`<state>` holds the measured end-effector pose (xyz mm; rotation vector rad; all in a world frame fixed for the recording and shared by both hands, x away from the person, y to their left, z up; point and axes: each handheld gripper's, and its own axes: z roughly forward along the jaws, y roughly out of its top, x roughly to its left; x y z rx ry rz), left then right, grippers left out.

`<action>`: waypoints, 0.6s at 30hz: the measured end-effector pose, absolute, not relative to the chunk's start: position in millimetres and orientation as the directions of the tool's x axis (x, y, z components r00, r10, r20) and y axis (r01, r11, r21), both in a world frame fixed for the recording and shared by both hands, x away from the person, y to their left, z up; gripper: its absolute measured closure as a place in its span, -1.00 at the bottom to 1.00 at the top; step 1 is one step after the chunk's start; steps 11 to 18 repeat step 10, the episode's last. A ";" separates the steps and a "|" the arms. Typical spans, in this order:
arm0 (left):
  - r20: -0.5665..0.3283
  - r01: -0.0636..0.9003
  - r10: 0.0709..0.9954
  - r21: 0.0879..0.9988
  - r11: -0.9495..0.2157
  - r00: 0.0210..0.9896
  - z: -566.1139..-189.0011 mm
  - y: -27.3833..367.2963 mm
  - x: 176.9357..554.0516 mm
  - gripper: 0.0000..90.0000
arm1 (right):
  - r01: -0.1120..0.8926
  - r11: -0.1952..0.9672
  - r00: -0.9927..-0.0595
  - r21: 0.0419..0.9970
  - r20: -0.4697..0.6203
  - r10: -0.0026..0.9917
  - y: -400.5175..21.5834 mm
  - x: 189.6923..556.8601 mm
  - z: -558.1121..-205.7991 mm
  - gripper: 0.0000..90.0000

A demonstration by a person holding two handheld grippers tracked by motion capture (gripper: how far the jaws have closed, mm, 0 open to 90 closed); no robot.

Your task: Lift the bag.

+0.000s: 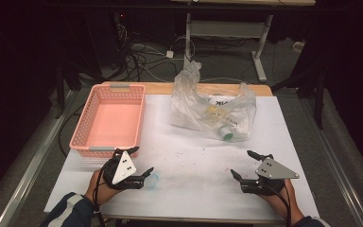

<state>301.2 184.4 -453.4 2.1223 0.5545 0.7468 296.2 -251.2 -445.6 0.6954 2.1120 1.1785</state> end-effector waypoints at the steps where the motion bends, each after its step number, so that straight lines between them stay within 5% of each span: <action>1: 0.316 0.133 0.605 0.803 -0.581 0.731 -453.7 184.1 301.3 -0.59 | 0.145 0.463 -0.673 0.875 -0.255 0.694 -251.3 296.1 -445.5 -0.59; 18: 0.313 0.134 0.600 0.802 -0.583 0.736 -453.5 180.6 304.0 -0.59 | 0.148 0.465 -0.672 0.873 -0.256 0.695 -252.4 297.8 -446.0 -0.60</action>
